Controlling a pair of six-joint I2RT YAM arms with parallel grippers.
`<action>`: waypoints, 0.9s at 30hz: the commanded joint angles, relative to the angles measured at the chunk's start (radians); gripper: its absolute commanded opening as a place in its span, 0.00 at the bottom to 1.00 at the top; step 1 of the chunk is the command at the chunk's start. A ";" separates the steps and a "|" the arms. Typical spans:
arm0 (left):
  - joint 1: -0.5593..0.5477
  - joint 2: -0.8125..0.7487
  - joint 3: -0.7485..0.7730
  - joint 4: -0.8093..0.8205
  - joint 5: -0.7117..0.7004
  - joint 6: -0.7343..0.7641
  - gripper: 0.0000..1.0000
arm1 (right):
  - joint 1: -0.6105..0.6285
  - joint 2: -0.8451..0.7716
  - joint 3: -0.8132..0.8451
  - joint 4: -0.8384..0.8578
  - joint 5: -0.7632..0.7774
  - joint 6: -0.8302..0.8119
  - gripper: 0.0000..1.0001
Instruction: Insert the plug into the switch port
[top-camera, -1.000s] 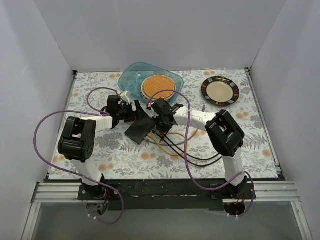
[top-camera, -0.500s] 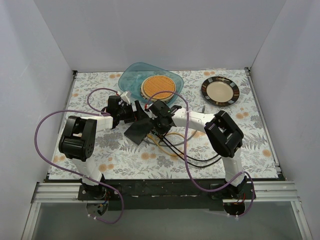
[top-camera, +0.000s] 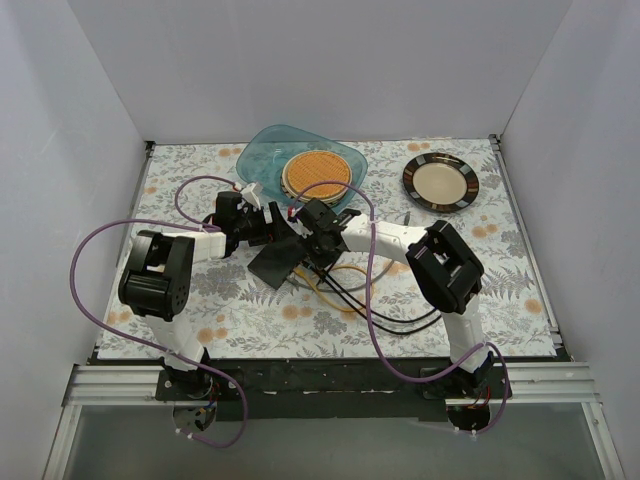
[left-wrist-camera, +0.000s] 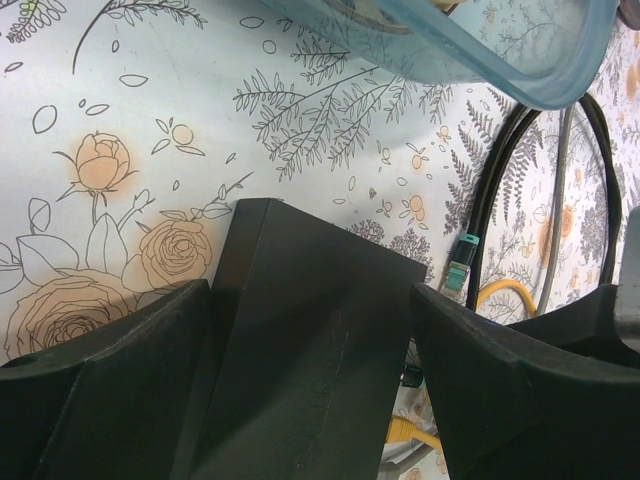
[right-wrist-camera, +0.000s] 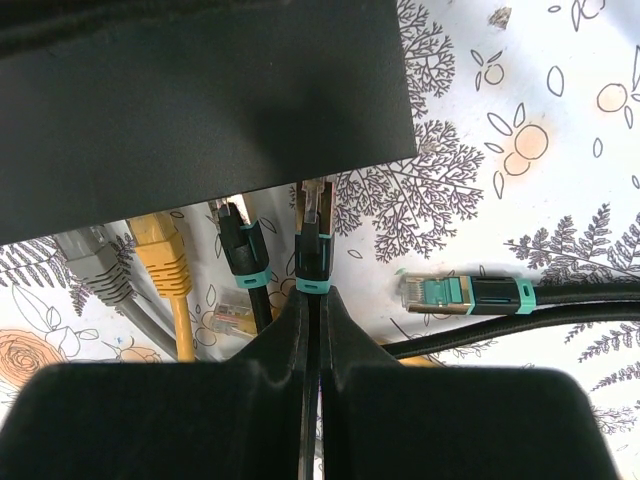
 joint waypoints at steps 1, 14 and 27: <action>-0.017 0.008 0.006 -0.009 0.078 0.027 0.76 | 0.016 0.025 0.029 0.071 -0.010 -0.023 0.01; -0.038 0.024 0.010 0.012 0.143 0.054 0.71 | 0.012 -0.014 -0.035 0.140 -0.026 -0.132 0.01; -0.080 0.038 0.027 -0.011 0.166 0.077 0.66 | -0.005 -0.026 -0.020 0.203 -0.007 -0.106 0.01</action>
